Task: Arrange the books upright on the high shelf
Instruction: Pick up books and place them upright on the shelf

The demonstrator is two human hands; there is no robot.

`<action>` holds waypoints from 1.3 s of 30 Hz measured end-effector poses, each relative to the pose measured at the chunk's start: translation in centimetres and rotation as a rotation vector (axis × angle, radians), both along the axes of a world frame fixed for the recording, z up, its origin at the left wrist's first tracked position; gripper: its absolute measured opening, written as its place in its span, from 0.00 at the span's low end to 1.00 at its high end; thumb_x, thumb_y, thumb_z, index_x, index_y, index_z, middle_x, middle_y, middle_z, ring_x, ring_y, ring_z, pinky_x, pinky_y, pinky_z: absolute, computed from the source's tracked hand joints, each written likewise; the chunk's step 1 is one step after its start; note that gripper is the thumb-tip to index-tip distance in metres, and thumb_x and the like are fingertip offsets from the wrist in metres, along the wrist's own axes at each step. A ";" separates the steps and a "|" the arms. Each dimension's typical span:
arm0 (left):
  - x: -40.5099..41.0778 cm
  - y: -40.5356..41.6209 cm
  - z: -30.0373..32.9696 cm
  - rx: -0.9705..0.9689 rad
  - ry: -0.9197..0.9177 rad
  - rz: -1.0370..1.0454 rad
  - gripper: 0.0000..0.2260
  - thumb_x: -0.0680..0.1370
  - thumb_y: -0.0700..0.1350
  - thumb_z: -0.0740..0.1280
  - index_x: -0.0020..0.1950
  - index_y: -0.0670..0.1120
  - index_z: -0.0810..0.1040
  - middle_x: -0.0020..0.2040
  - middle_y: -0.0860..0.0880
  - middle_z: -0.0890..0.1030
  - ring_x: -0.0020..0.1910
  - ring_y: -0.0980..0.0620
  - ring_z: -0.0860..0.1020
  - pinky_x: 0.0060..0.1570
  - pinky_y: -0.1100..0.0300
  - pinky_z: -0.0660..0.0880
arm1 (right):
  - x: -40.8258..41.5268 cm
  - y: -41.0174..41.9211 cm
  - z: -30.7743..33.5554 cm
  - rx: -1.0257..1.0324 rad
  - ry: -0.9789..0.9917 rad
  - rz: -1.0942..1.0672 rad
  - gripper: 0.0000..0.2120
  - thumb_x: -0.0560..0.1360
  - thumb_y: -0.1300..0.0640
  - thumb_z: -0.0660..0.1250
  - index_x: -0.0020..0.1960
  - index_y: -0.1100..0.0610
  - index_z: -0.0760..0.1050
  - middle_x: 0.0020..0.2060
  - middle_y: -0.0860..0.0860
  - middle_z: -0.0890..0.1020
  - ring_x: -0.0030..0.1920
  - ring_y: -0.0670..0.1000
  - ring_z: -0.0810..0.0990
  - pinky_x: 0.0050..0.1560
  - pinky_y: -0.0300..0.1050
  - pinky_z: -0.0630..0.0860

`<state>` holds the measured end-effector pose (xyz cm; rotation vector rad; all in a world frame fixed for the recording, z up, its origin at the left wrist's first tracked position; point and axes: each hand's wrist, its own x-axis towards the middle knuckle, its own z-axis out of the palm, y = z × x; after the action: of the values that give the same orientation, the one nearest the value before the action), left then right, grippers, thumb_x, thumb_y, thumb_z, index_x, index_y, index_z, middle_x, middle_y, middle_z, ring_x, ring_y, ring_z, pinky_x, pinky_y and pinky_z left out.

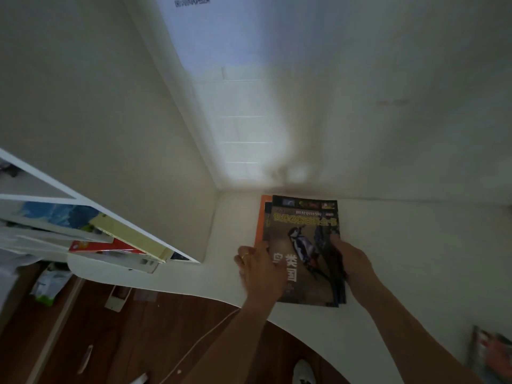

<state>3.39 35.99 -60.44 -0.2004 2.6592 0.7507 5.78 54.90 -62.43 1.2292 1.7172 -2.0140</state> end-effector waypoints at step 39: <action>4.4 1.6 3.2 0.967 0.245 -0.067 0.27 0.66 0.32 0.82 0.60 0.37 0.74 0.54 0.47 0.81 0.56 0.47 0.82 0.56 0.53 0.81 | 7.8 1.5 5.5 -0.014 0.712 -0.100 0.32 0.61 0.80 0.64 0.54 0.49 0.82 0.49 0.48 0.87 0.55 0.50 0.84 0.50 0.43 0.82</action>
<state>7.74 37.58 -57.27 0.2523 2.1624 2.0000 13.61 56.42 -56.97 0.6196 1.9260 -2.7357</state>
